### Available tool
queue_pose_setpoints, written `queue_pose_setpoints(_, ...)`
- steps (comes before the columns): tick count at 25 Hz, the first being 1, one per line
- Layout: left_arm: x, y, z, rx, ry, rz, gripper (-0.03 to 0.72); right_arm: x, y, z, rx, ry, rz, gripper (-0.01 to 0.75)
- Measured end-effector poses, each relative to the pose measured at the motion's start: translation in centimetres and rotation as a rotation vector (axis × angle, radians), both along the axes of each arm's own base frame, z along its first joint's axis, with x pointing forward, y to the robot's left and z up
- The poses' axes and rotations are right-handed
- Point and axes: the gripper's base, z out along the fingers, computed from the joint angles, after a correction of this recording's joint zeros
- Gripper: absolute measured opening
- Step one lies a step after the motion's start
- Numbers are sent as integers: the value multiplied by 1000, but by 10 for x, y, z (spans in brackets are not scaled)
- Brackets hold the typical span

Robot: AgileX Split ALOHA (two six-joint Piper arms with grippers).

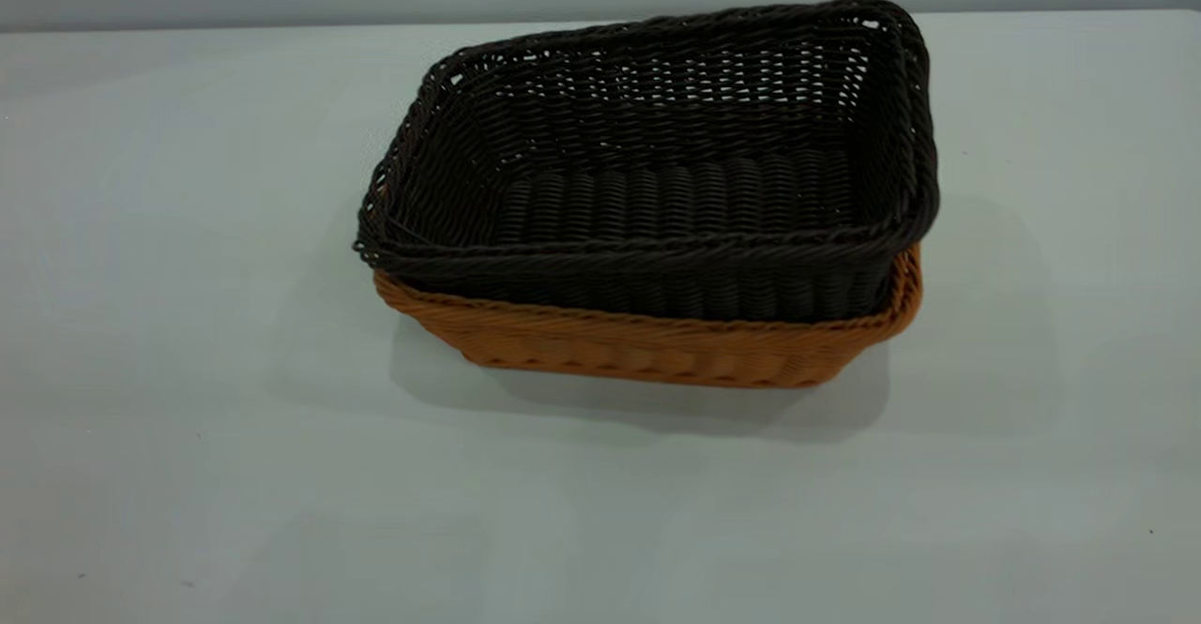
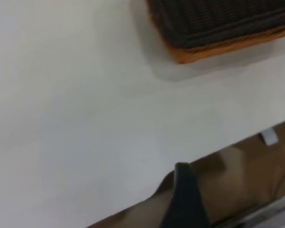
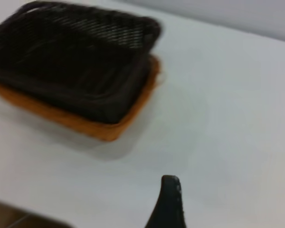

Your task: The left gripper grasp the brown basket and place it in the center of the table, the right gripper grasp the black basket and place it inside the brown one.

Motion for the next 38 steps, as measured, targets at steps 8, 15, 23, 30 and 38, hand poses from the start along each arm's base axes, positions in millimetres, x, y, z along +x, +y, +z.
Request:
queue_pose_setpoints(8, -2, 12, -25, 48, -10, 140, 498, -2, -3, -5, 0, 4, -42, 572)
queue_pose_setpoints(15, -2, 13, -35, 59, 19, 147, 498, -2, -3, -5, 2, 4, -44, 572)
queue_pose_setpoints(23, -7, 18, -45, 82, 96, 216, 498, -2, -3, -5, 2, 4, -44, 572)
queue_pose_setpoints(30, -14, 24, -44, 75, 53, 308, 498, -2, -3, -5, 2, 4, -44, 572)
queue_pose_setpoints(38, -15, 24, -44, 71, 45, 311, 498, -2, -3, -5, 2, 4, -44, 572)
